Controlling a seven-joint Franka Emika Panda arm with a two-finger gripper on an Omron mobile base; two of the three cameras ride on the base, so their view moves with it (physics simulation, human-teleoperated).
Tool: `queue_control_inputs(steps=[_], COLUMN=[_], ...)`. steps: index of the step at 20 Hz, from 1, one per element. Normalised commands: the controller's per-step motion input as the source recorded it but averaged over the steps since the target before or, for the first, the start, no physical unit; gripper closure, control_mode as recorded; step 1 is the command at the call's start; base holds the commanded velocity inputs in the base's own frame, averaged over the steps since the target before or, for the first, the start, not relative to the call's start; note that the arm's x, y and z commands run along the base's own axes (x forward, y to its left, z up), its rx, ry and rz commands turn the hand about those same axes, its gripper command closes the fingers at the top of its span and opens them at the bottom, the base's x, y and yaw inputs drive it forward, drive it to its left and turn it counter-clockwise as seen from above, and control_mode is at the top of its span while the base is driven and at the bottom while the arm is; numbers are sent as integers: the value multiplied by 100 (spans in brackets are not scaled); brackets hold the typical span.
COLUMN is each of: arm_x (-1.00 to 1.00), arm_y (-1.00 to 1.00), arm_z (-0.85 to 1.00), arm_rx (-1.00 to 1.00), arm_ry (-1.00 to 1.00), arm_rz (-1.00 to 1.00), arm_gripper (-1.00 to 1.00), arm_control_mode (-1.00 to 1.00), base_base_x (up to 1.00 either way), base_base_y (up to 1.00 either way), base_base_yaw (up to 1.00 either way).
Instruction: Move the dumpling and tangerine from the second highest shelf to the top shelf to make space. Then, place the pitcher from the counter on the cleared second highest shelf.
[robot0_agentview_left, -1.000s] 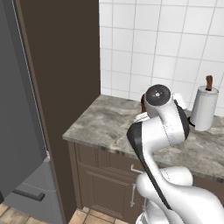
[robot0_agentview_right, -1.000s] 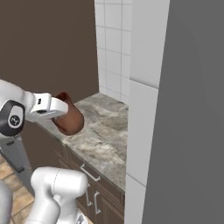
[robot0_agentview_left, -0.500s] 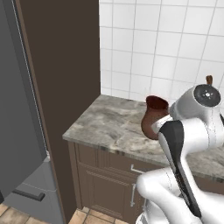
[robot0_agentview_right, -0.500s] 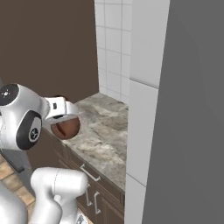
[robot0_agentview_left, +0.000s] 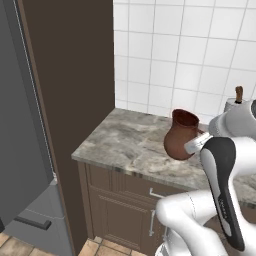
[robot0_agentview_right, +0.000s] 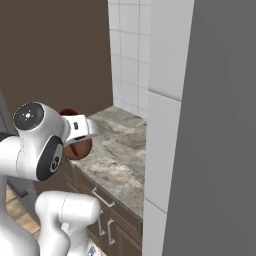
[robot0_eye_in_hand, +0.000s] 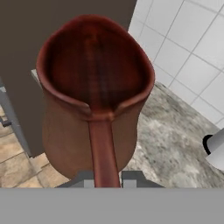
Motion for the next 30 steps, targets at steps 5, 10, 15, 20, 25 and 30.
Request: queue_control_inputs(steps=[5, 10, 15, 20, 25, 30], arm_x=[0, 0, 0, 0, 0, 0], arm_y=[0, 0, 0, 0, 0, 0], arm_z=[0, 0, 0, 0, 0, 0], arm_rx=[0, 0, 0, 0, 0, 0], arm_ry=[0, 0, 0, 0, 0, 0], arm_rz=[0, 0, 0, 0, 0, 0], arm_gripper=[100, 100, 100, 100, 100, 100], arm_control_mode=[-100, -100, 100, 100, 100, 100], base_base_x=[0, 0, -18, -48, -38, -1], base_base_y=[0, 0, 1, 66, 97, 100], base_base_yaw=[0, 0, 1, 26, 32, 27])
